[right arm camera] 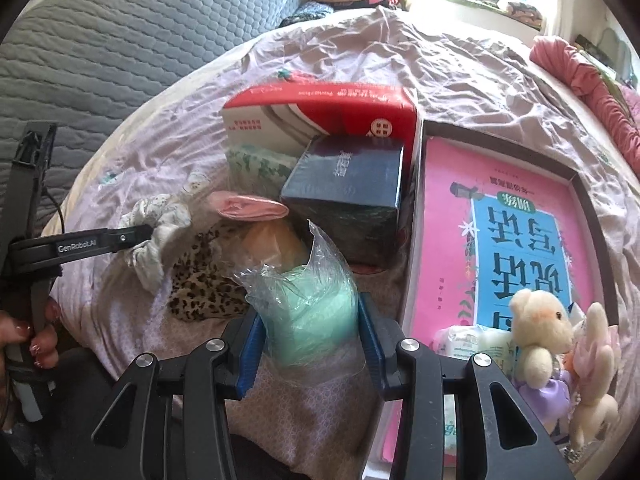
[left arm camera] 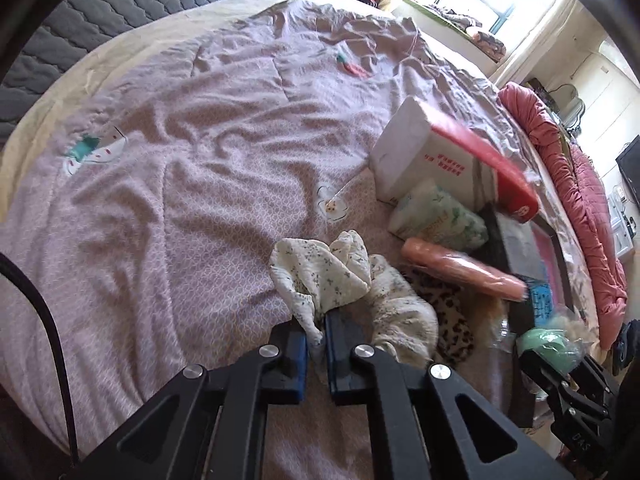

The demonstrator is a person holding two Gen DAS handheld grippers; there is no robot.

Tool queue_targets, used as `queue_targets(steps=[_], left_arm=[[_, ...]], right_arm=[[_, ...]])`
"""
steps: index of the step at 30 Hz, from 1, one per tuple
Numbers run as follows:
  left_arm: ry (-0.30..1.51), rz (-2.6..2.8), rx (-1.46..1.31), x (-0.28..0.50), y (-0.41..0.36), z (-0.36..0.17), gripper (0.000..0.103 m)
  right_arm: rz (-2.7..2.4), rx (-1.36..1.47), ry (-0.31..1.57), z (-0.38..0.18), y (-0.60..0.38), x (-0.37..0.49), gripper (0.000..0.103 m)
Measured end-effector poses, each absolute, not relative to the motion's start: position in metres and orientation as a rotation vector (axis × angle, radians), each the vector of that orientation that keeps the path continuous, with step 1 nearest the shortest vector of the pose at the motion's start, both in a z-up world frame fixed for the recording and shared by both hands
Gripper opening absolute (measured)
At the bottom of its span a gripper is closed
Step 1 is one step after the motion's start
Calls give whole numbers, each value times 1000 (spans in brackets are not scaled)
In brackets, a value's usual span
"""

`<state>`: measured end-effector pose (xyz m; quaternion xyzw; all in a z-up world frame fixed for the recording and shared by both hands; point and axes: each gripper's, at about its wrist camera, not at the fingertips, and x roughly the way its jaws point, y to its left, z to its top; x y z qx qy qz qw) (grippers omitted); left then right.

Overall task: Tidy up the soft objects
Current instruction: 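Carry the scrunchie with the left tool while the right carries the green ball over the tray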

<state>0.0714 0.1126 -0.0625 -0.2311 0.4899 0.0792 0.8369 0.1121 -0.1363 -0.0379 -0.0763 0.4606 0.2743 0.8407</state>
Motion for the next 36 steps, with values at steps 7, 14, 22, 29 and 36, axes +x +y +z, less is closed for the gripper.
queue_targets(steps=[7,14,22,29,36], left_arm=[[1011,149,-450,58,96,-34,7],[970,135,-435,45,85,-10,7],[924,148,-430,31,90,17,7],[891,107,-393,24,69,43,7],[877,48,-380,25,42,60,7]], right_arm=[[587,-128,941,-21,-143,104,45],[581,-90,909,-4,-154,96,45],[585,-56,868,13,-162,89,45],[581,-11,834,31,-176,86,45],[571,40,804,47,-195,82,45]])
